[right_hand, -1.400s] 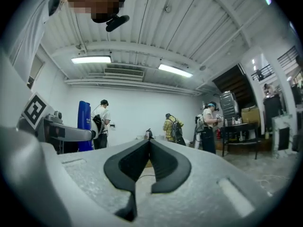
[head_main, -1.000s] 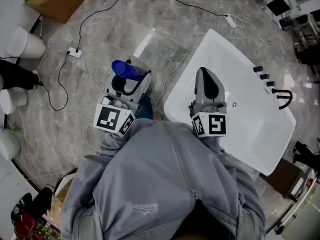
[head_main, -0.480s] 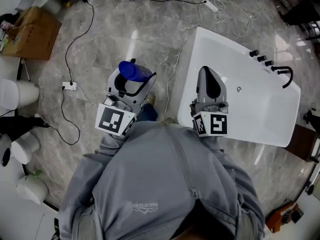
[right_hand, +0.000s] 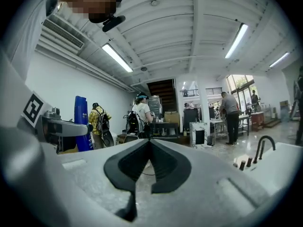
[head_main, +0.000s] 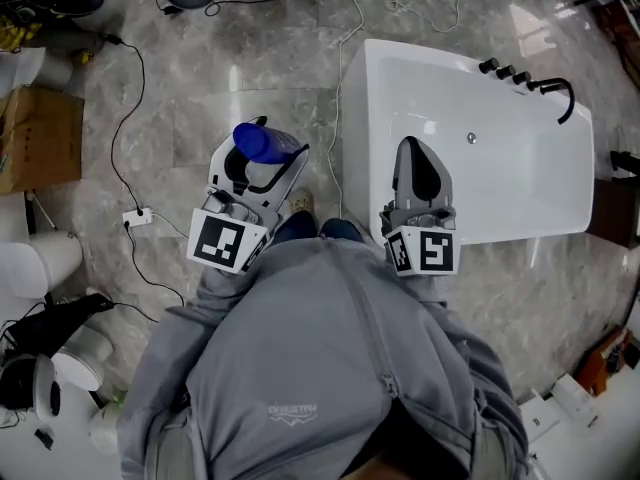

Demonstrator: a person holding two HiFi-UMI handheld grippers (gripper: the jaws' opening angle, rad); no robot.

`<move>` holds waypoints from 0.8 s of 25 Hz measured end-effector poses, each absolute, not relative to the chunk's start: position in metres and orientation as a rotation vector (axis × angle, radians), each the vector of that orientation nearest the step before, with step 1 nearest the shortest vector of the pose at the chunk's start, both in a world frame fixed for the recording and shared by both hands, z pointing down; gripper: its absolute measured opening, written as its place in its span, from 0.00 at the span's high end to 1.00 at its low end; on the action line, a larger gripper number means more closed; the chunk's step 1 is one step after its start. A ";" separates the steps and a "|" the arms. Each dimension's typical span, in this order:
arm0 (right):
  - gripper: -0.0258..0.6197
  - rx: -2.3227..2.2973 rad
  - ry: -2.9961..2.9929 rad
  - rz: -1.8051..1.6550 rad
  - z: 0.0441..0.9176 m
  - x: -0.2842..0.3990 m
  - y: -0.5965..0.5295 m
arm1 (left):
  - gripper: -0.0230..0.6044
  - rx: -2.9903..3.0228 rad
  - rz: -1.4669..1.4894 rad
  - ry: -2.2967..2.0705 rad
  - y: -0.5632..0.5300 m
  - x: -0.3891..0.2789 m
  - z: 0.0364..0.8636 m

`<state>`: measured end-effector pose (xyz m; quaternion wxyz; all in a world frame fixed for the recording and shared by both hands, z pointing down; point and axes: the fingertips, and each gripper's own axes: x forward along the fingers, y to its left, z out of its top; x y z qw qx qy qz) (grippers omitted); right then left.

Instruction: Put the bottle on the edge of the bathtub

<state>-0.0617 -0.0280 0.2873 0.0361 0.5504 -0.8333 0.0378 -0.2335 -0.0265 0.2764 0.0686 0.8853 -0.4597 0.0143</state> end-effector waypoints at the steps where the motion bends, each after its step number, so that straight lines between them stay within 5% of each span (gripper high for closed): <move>1: 0.96 1.699 -2.547 0.120 0.289 -0.061 -0.029 | 0.53 2.669 0.043 -1.370 -0.030 -0.233 0.278; 20: 0.96 1.802 -2.457 0.108 0.308 -0.043 -0.086 | 0.53 2.658 0.026 -1.200 -0.102 -0.209 0.311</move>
